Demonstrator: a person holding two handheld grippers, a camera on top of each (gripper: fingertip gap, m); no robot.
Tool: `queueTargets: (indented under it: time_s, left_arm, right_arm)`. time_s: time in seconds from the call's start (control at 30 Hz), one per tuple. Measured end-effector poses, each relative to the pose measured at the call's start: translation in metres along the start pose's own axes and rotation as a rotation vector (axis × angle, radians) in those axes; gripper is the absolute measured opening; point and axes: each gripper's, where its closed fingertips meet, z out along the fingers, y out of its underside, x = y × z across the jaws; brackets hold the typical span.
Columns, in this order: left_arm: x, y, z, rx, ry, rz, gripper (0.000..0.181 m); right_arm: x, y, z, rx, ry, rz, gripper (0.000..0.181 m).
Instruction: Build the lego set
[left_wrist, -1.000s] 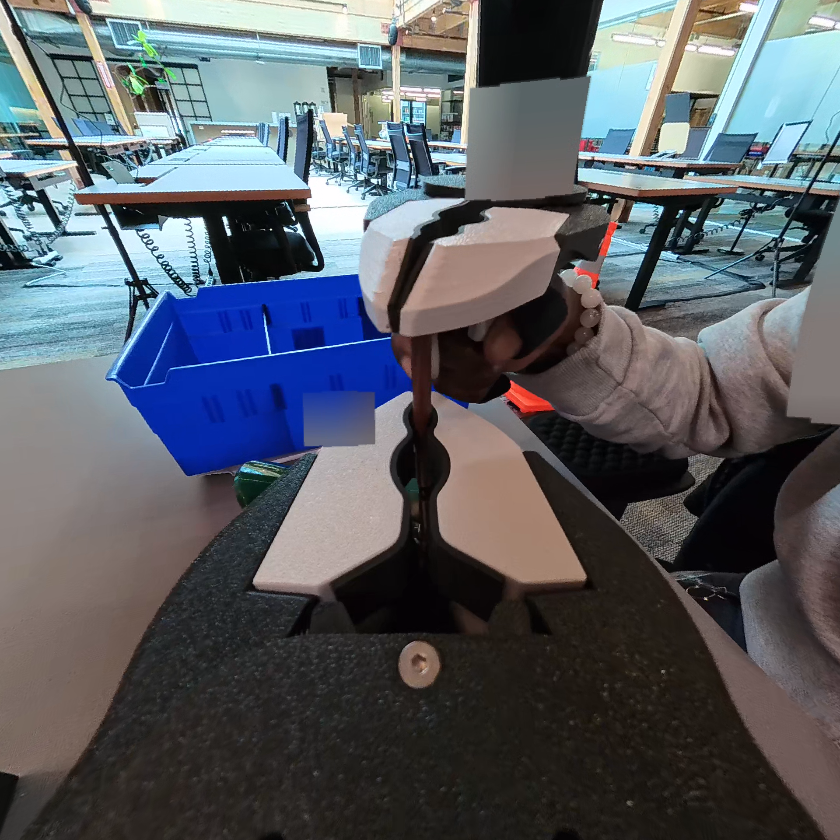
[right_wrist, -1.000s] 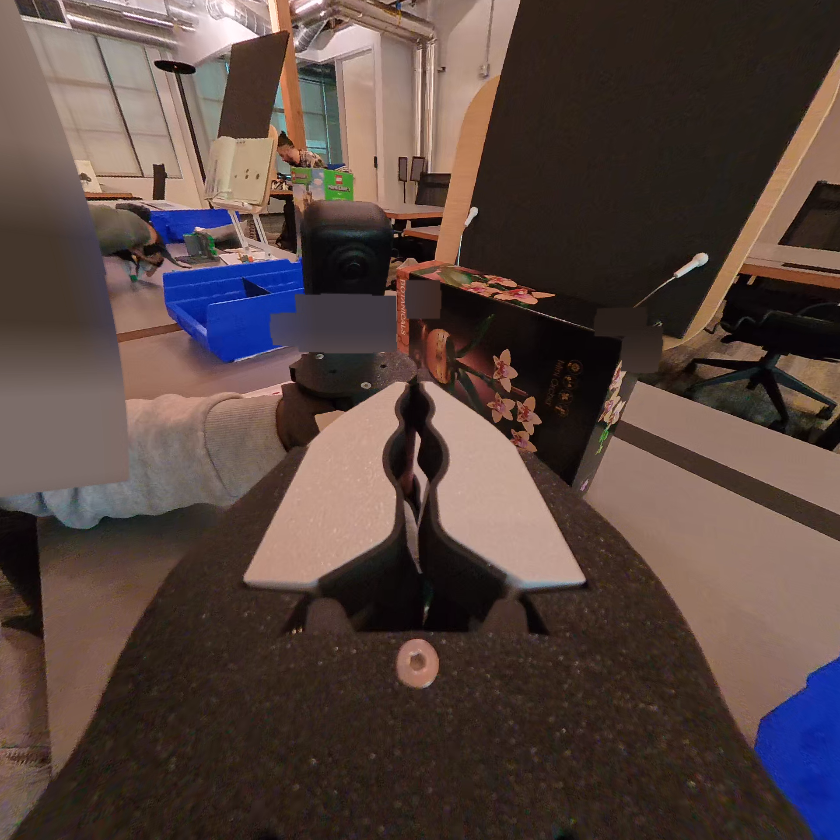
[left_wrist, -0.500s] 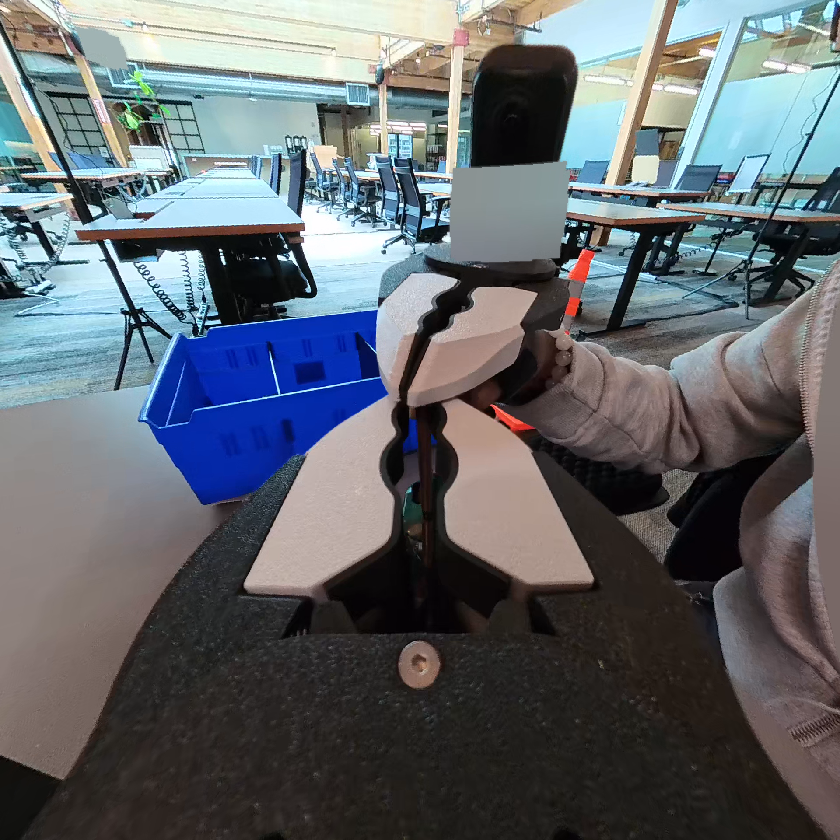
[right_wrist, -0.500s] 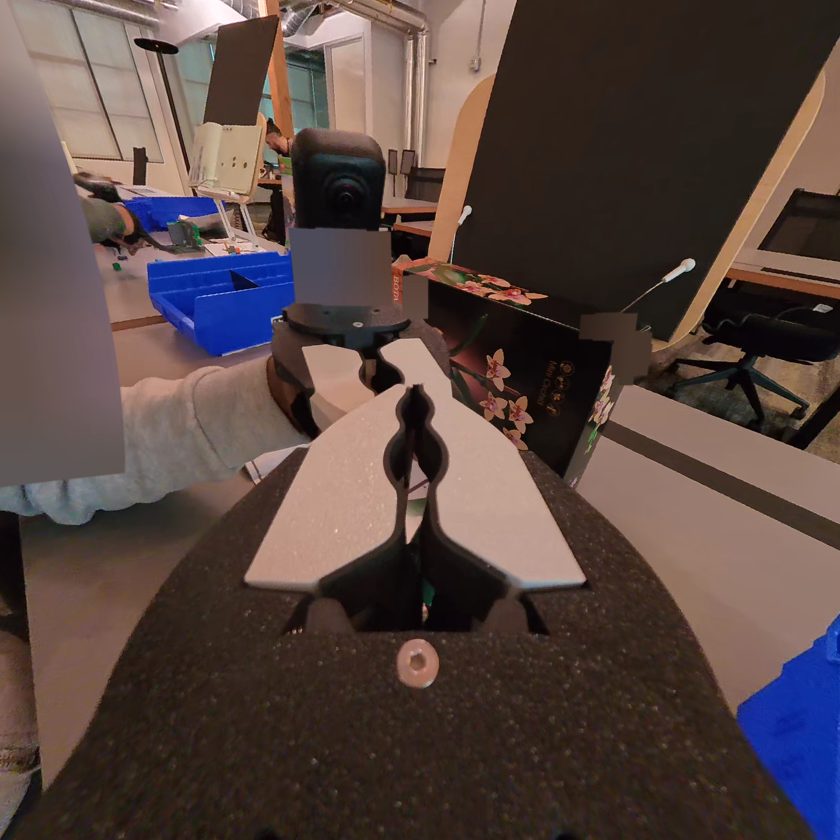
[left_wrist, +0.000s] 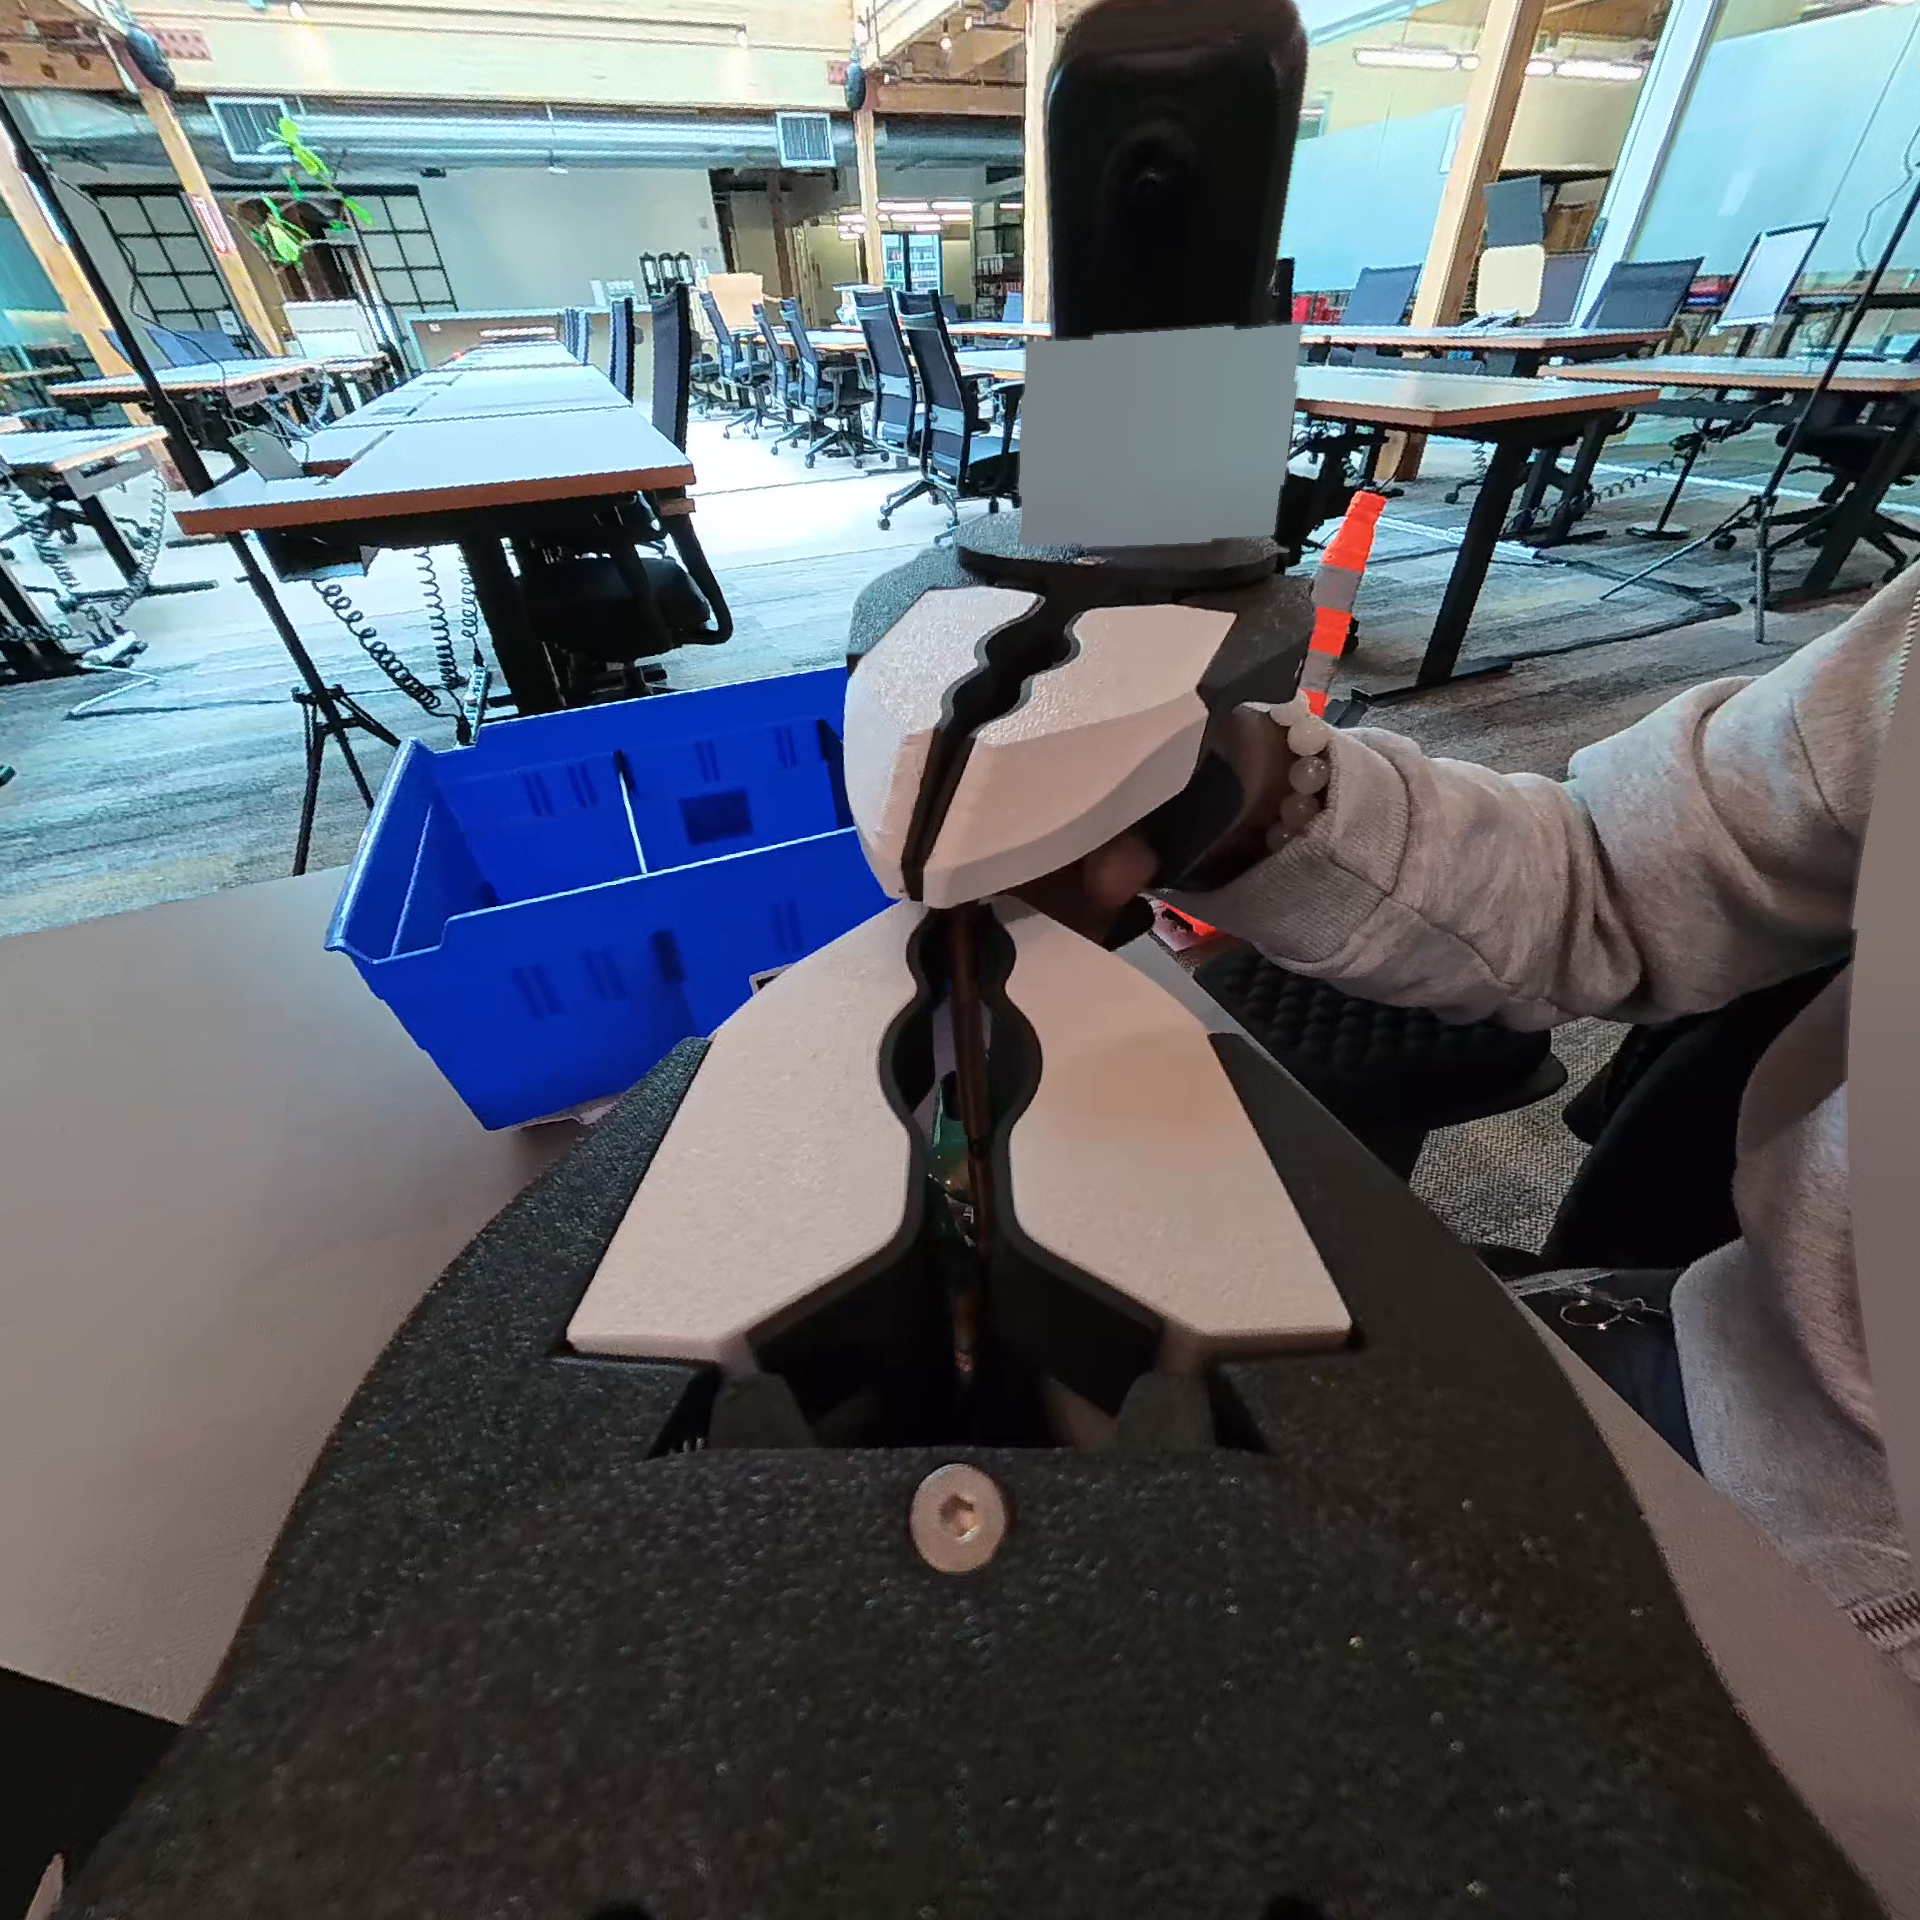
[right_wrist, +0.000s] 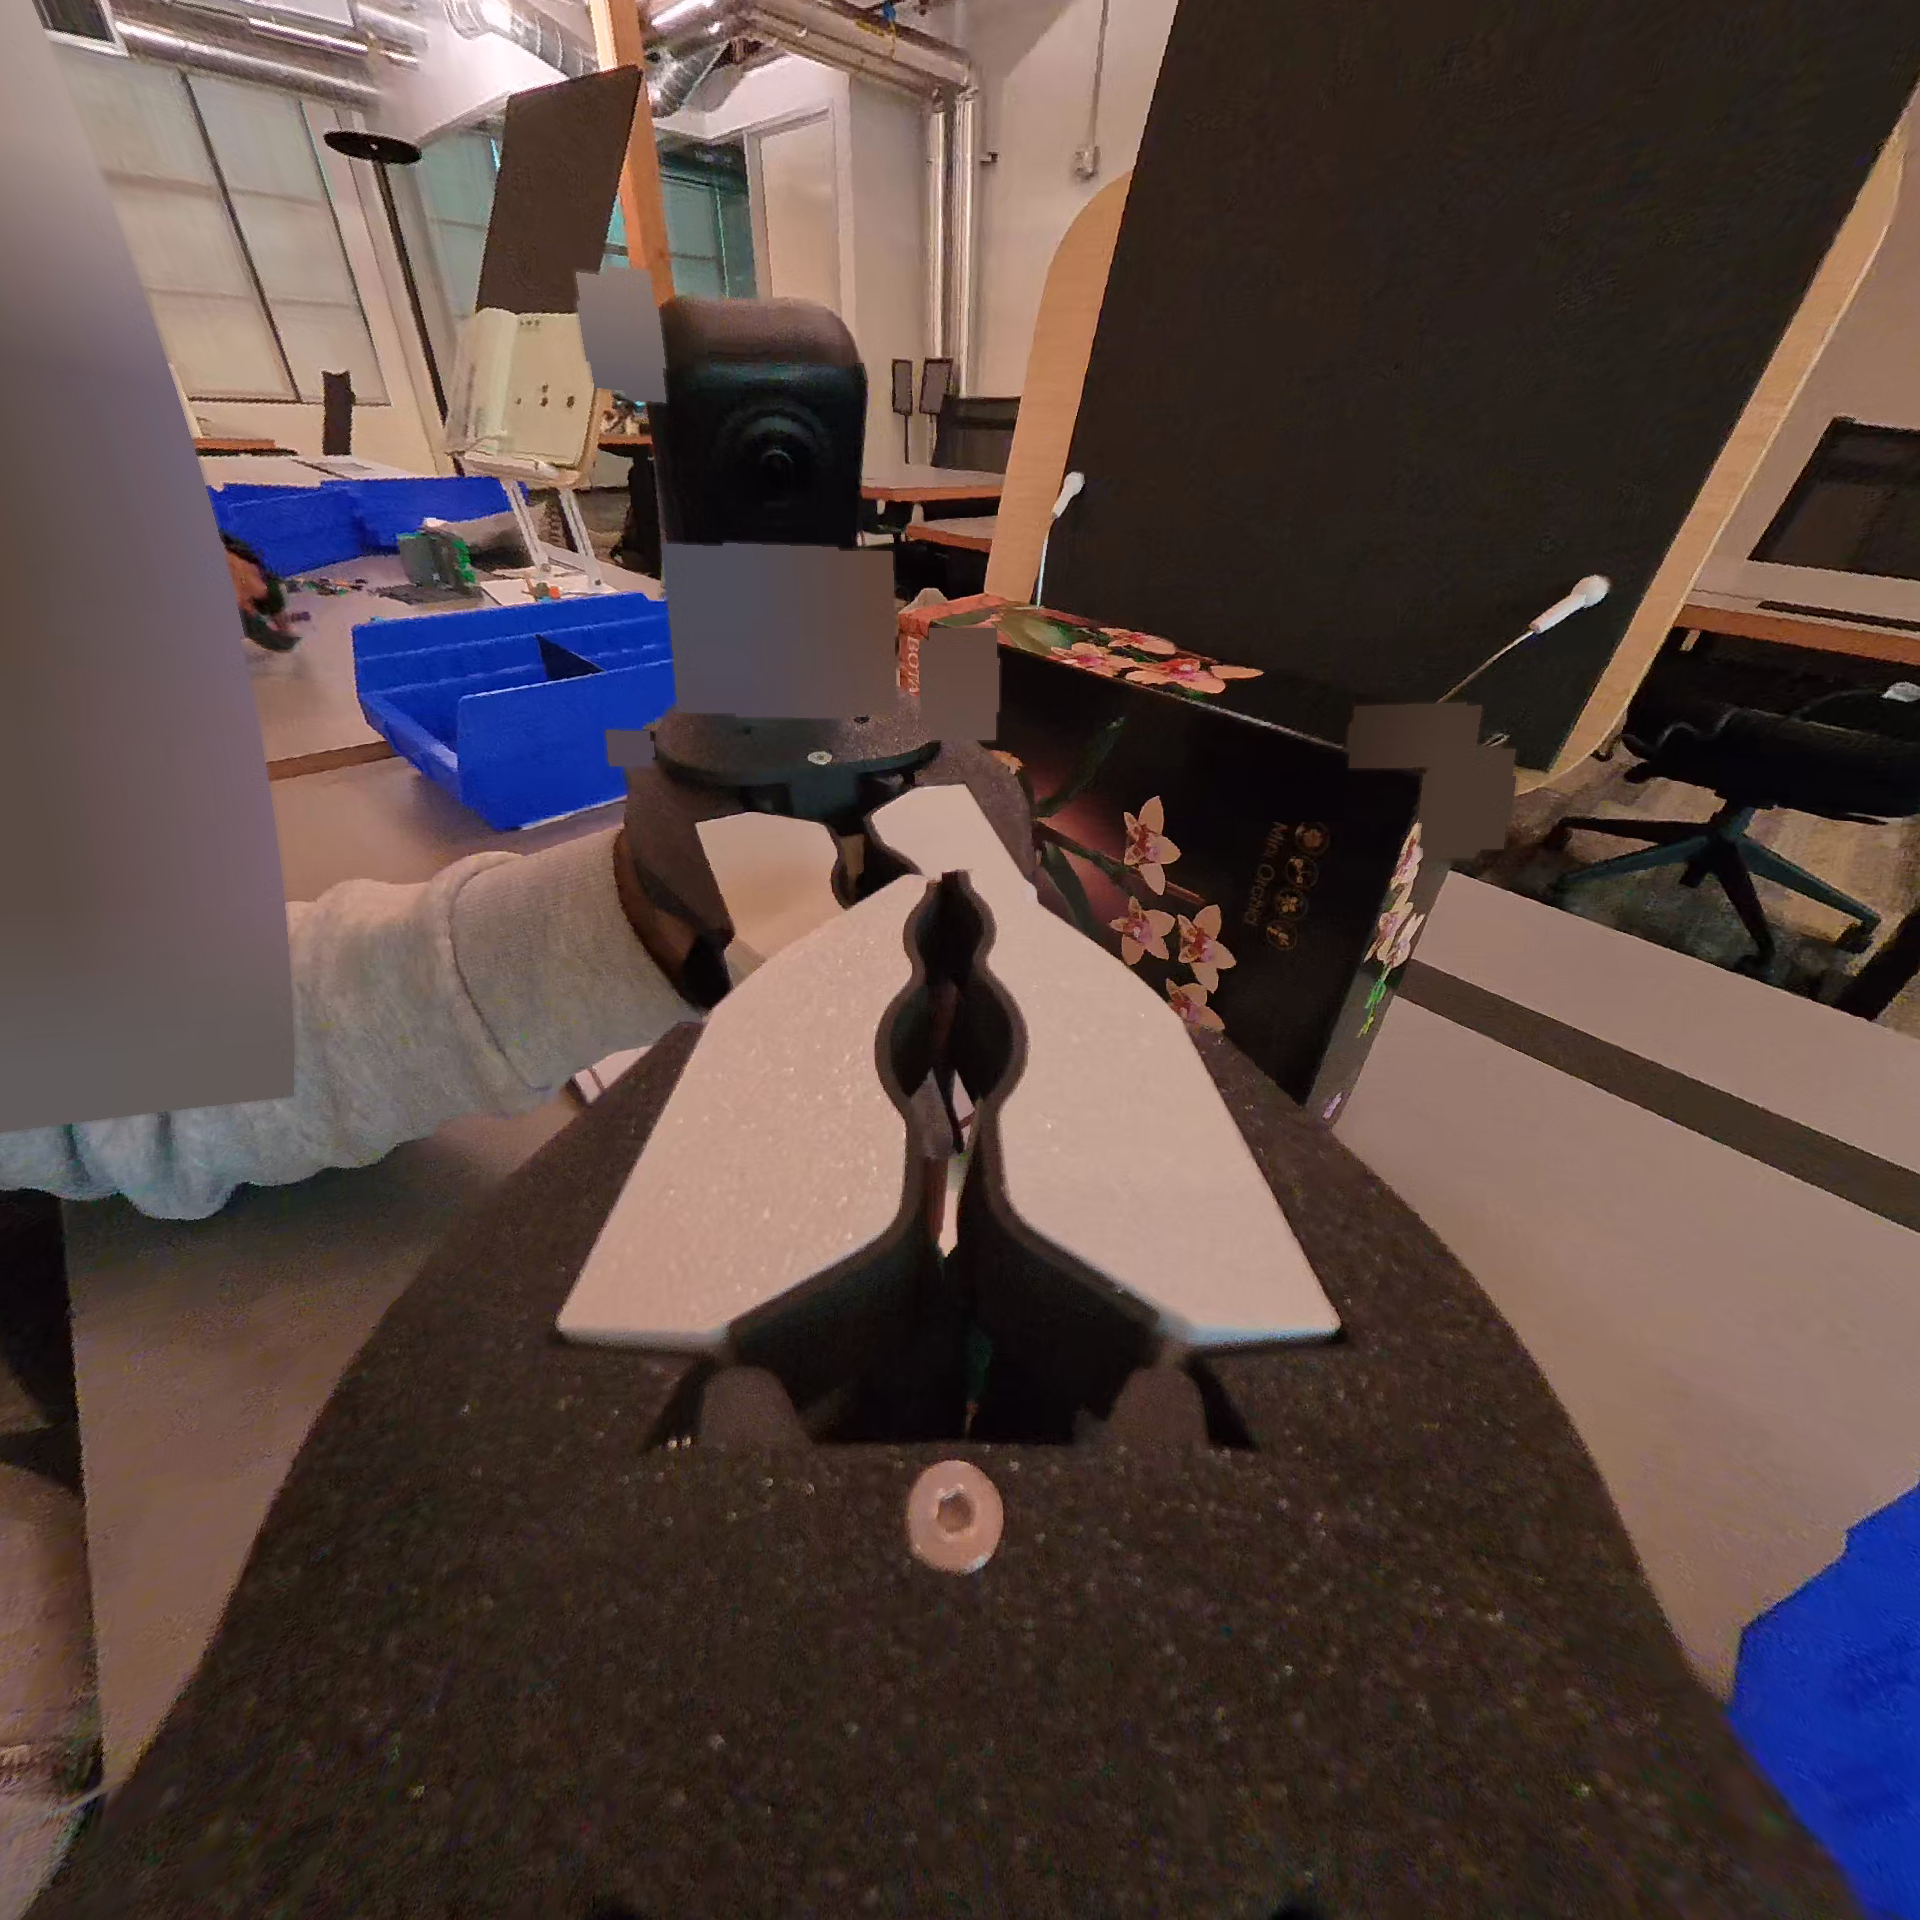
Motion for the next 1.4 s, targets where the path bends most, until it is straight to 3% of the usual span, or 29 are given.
queueTargets:
  time_s: [1.4]
  left_arm:
    - [0.0018, 0.0015, 0.0002, 0.001, 0.029, -0.014, 0.005]
  right_arm:
    - [-0.0010, -0.0002, -0.0011, 0.055, 0.023, 0.001, 0.001]
